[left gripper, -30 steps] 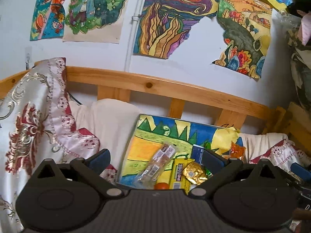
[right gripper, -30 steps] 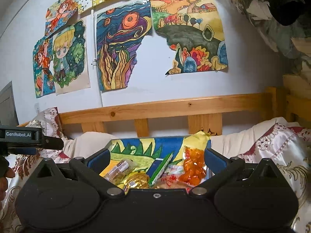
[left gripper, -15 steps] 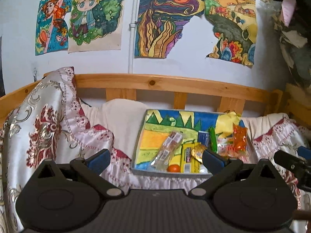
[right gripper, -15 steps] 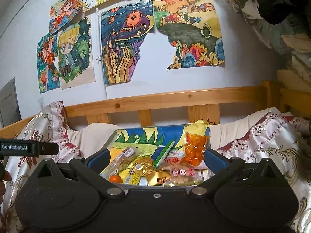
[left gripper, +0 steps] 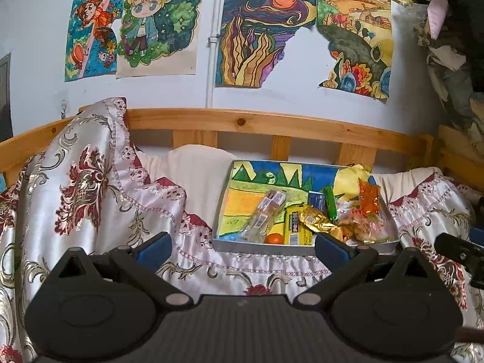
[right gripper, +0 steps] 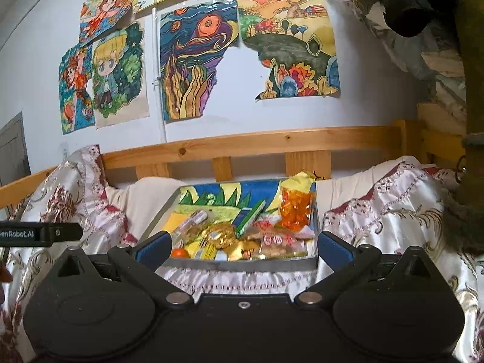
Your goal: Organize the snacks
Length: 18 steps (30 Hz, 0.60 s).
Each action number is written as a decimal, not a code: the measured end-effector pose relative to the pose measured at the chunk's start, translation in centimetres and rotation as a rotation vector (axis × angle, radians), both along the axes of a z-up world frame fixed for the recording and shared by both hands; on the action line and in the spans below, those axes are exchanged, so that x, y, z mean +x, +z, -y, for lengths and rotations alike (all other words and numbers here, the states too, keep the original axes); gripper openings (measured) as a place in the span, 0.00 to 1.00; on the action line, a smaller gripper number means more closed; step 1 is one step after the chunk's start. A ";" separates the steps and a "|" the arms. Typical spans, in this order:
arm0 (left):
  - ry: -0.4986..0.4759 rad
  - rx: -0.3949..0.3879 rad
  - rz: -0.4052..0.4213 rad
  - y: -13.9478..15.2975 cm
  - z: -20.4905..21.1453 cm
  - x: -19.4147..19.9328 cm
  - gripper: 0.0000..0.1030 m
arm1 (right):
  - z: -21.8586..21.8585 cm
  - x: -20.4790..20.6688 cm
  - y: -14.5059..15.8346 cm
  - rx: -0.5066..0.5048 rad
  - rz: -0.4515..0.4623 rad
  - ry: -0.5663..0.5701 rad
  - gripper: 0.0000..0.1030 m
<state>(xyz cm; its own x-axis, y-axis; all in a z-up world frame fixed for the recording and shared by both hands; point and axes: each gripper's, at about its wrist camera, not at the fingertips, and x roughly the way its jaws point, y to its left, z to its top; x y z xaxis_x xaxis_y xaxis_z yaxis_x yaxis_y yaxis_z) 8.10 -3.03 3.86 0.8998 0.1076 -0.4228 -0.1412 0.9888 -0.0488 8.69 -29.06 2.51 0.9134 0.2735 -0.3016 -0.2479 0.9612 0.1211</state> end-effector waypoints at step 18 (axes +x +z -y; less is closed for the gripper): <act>-0.054 0.002 -0.003 -1.8 -2.6 -4.1 1.00 | -3.5 -6.0 -0.5 -0.043 -0.033 0.016 0.99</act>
